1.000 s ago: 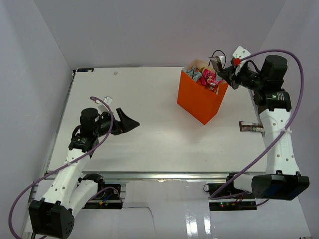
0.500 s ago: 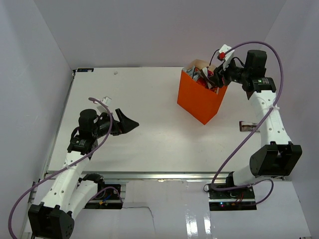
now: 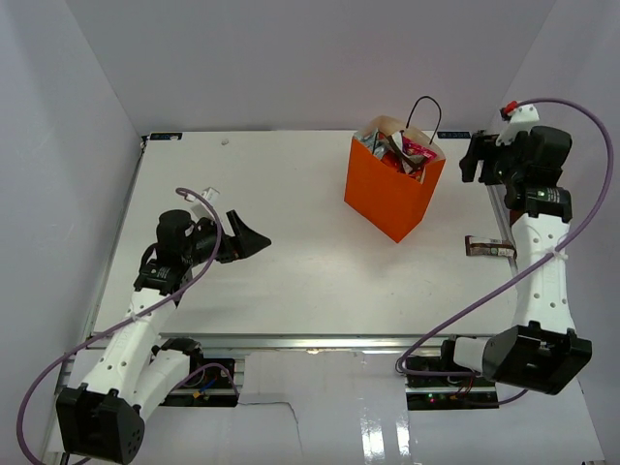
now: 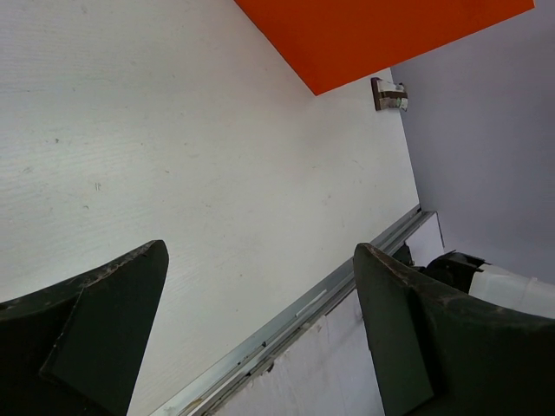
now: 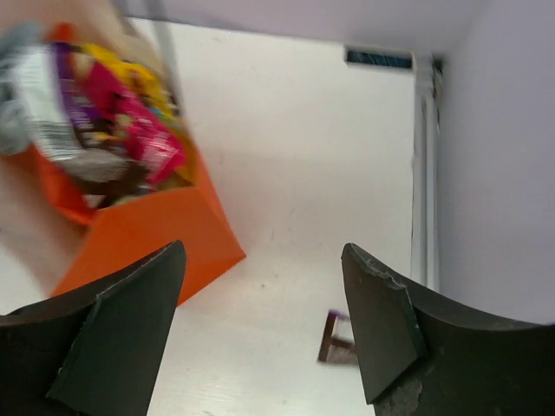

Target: Place the snacks into the paper bag

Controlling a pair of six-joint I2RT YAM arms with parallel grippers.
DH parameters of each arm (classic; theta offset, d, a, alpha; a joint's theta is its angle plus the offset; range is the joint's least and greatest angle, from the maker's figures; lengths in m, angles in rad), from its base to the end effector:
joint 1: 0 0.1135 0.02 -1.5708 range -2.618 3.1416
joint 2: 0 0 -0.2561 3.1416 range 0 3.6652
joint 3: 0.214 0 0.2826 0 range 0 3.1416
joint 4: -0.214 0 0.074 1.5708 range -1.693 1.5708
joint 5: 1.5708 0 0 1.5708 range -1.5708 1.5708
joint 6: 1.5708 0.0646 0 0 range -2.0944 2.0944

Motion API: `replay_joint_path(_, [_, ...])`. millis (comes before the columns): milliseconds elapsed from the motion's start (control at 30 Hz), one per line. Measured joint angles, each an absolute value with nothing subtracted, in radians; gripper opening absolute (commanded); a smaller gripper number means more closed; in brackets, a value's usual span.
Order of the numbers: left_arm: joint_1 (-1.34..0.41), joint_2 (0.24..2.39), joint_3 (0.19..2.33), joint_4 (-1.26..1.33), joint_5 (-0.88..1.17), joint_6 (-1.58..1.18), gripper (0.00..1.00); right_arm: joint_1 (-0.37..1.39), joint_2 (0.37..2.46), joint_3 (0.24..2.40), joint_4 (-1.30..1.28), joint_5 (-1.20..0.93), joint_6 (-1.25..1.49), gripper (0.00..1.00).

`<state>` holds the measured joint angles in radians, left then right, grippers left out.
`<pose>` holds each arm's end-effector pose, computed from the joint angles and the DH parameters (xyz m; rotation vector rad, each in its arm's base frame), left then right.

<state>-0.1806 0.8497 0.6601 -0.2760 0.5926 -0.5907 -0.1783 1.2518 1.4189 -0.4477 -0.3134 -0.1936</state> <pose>0.2369 -0.0799 0.2555 -0.0403 2.1233 -1.0745 0.3304 -0.0393 0.4243 -0.2309 1.8229 0.0295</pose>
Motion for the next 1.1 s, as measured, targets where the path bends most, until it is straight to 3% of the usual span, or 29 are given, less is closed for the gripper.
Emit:
replay_joint_path(200, [-0.181, 0.907, 0.661, -0.259, 0.606, -0.589, 0.98, -0.202, 1.261, 1.143, -0.474, 0.022, 0.059, 0.86])
replay_joint_path(333, [-0.181, 0.936, 0.661, -0.253, 0.617, -0.591, 0.98, -0.215, 1.316, 1.021, -0.490, 0.134, 0.168, 0.86])
replay_joint_path(700, [-0.181, 0.947, 0.663, -0.249, 0.628, -0.603, 0.98, -0.289, 1.608, 1.043, -0.472, 0.257, 0.352, 0.86])
replay_joint_path(1100, [-0.181, 0.948, 0.664, -0.247, 0.628, -0.629, 0.98, -0.299, 1.684, 1.051, -0.372, 0.342, 0.409, 0.83])
